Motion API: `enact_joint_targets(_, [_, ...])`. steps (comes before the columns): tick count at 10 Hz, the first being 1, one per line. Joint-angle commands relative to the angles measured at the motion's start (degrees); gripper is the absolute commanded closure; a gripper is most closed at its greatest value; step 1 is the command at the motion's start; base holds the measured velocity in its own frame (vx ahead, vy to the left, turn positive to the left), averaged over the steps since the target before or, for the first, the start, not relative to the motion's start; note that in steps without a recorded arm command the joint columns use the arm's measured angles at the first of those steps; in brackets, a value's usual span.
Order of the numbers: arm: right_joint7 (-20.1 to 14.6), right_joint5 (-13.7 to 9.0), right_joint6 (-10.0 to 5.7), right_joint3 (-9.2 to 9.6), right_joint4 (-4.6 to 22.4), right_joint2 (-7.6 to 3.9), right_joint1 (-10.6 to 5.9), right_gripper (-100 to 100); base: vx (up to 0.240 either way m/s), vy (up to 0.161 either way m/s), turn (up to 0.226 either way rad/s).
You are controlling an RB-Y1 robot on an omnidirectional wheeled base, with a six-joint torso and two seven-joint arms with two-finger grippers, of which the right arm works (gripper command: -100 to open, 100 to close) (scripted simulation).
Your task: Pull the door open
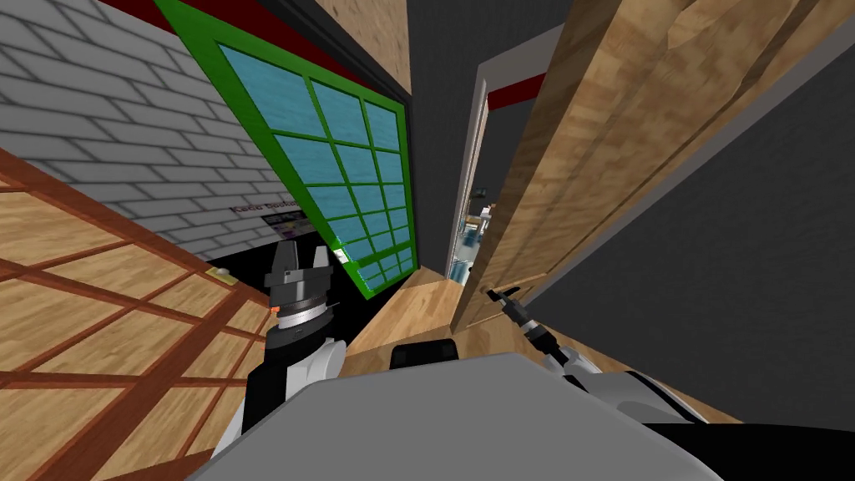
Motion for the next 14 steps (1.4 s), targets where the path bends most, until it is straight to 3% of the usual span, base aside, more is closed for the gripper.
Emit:
enact_joint_targets(1, [0.0, 0.08, -0.25, -0.05, -0.21, -0.06, 0.31, 100, -0.165, -0.089, 0.167])
enact_joint_targets(8, [-0.02, 0.32, -1.15, -0.31, 0.26, -0.31, 0.48, 100, -0.192, -0.1, 0.154])
enact_joint_targets(11, [-0.12, 0.44, -0.79, -0.14, 0.26, -0.07, 0.59, 100, -0.053, -0.017, -0.01])
enact_joint_targets(14, [-0.05, 0.63, -1.48, -0.39, 0.97, -0.16, 0.58, 100, -0.156, -0.082, 0.167])
